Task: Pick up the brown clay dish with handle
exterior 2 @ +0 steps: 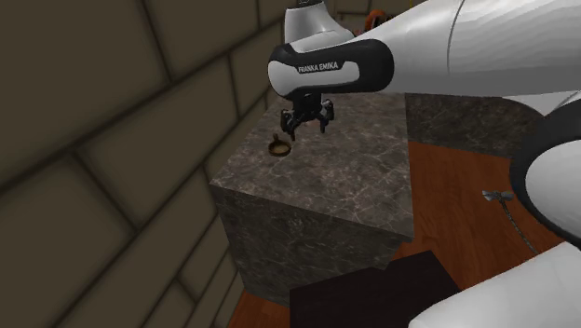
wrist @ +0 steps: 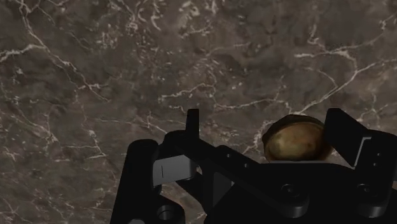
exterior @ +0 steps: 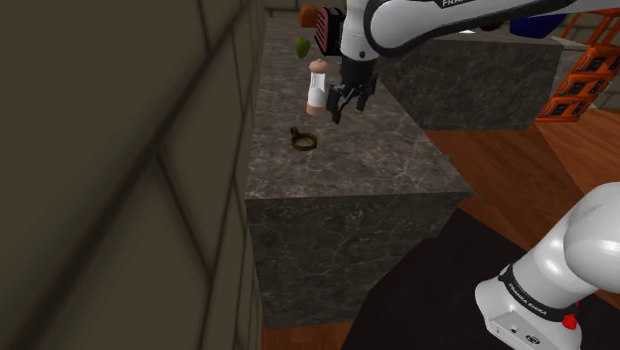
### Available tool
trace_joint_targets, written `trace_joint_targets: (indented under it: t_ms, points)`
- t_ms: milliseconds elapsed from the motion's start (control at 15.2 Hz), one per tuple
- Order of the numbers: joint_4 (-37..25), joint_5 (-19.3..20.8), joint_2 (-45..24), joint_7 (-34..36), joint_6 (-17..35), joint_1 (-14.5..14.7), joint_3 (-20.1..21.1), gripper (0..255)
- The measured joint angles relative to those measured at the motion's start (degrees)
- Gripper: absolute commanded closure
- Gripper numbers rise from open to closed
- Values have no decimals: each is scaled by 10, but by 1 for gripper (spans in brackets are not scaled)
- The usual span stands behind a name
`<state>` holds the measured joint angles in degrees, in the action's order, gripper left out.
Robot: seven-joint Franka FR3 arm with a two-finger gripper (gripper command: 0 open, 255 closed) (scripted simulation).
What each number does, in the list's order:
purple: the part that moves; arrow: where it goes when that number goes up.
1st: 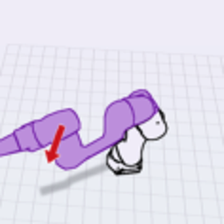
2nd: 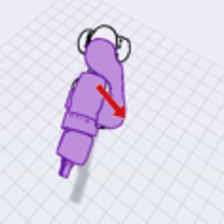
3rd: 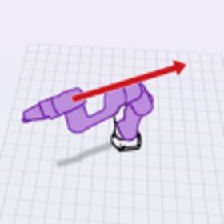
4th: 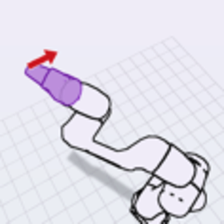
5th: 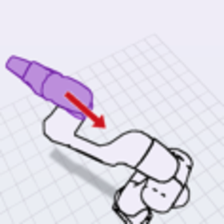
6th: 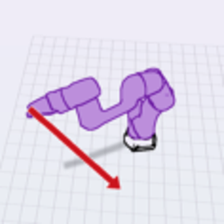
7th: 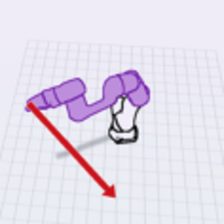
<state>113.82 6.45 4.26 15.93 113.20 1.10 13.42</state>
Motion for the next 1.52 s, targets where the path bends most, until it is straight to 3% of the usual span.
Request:
trace_joint_targets:
  t_ms: [792, 1320, 1386, 1518]
  points:
    - [-260, 82, -279, 94, -14, 48, 11, 0]
    - [-245, 92, -304, 106, 23, 52, 8, 0]
    - [-244, 92, -304, 107, 25, 52, 8, 255]
    - [-243, 92, -304, 107, 26, 51, 8, 255]
